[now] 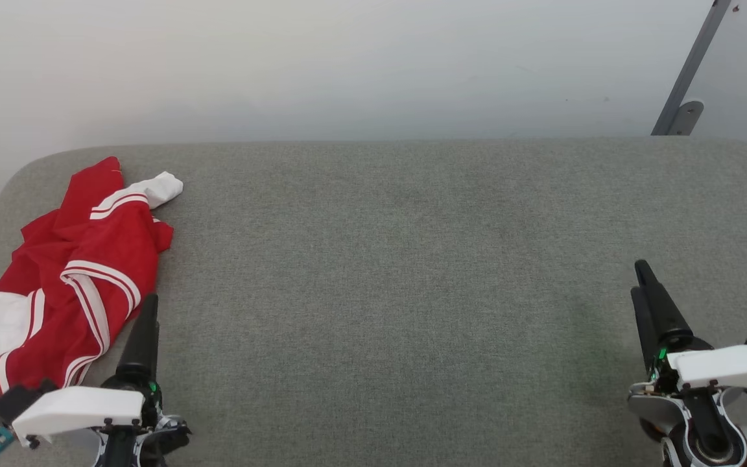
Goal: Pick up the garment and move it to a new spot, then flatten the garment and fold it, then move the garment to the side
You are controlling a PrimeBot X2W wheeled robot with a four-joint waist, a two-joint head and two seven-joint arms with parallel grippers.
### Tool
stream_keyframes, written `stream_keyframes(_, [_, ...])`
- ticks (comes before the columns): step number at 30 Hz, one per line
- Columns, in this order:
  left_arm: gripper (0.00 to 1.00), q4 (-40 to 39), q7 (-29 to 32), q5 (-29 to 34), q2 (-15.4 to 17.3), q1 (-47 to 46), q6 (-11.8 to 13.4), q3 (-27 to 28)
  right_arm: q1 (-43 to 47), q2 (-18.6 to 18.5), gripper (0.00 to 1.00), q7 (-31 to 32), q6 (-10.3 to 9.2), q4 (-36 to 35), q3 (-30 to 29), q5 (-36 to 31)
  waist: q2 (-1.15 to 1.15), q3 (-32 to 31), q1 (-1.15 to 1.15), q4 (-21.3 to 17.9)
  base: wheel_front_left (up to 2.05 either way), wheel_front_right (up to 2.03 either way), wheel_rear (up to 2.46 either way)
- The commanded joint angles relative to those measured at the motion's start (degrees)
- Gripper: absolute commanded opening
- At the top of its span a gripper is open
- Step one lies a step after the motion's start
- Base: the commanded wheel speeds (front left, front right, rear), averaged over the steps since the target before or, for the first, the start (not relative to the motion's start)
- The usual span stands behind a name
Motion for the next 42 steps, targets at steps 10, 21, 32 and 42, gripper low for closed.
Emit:
stream_keyframes(10, [1.00,-3.20,-2.87,17.13,1.54,-2.35,0.35,-0.01,-5.31,-4.56,1.00,-3.99,0.08,1.55,4.92,-10.71,0.00,0.05,0.00,0.25,0.00,0.00,0.00])
stream_keyframes(21, [1.00,-1.72,-5.02,29.41,2.63,-2.54,0.82,-1.53,-7.95,-6.98,1.00,-6.23,0.09,2.80,6.65,-23.04,0.00,0.05,0.00,0.40,0.00,0.00,0.00])
stream_keyframes(32, [1.00,-0.38,-7.14,39.71,4.16,-2.98,1.53,-3.07,-9.59,-8.36,1.00,-8.37,0.10,4.35,7.69,-36.55,0.00,-0.18,0.00,0.48,0.00,0.00,0.00])
stream_keyframes(42, [1.00,1.15,-8.85,46.74,4.98,-3.50,1.94,-3.87,-10.74,-9.03,1.00,-10.12,0.10,6.16,7.63,-45.73,0.00,-0.33,0.00,0.47,0.00,0.00,0.00])
